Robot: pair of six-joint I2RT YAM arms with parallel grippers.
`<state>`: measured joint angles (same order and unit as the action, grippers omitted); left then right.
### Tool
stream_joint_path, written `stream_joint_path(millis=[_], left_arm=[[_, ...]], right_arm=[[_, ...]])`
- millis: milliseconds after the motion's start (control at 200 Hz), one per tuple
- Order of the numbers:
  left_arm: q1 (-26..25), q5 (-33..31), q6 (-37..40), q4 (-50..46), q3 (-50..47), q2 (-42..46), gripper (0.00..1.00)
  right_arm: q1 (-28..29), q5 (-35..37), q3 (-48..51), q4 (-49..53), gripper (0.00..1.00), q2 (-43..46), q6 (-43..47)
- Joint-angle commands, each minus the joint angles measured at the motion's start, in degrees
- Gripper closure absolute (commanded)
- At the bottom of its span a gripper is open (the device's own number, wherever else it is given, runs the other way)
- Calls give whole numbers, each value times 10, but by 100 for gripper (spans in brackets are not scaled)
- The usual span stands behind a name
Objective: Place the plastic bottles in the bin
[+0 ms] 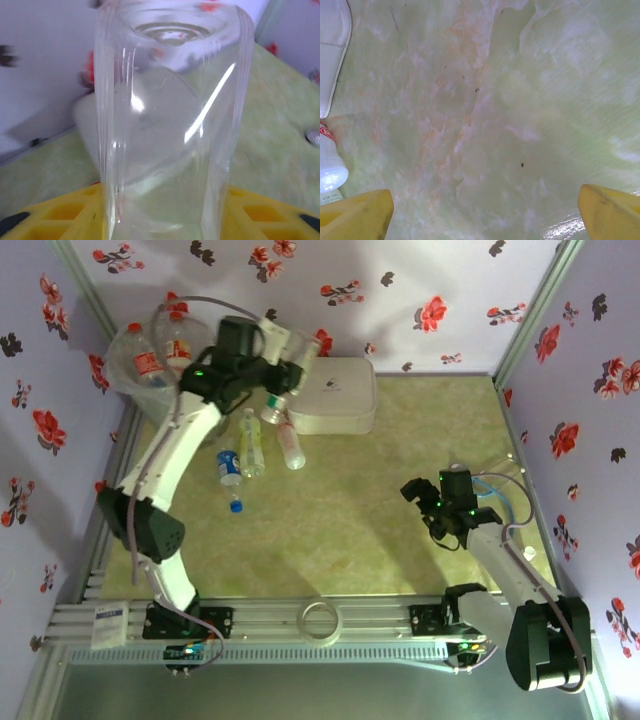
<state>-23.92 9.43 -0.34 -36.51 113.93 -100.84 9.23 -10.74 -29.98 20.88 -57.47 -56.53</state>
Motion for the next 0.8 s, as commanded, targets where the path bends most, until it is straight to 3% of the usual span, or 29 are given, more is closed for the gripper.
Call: stream_joint_path(millis=[0,160,390,600,795], left_arm=[[80,-13,-108,120,-32,77,50],[162,-95,-137,252,-82,115,51],[257,-144,-188,297,-38,43,58],[265,-108,-109,225,70,-86,58],[265,-104,-49,172,95,-133,57]], right_arm=[[-5,-5,-4,-8,4,11,7],[-5,4,3,1,4,31,3],[-5,2,18,5,4,47,-4],[-4,7,15,23,4,65,-4],[-5,14,17,40,4,81,-3]])
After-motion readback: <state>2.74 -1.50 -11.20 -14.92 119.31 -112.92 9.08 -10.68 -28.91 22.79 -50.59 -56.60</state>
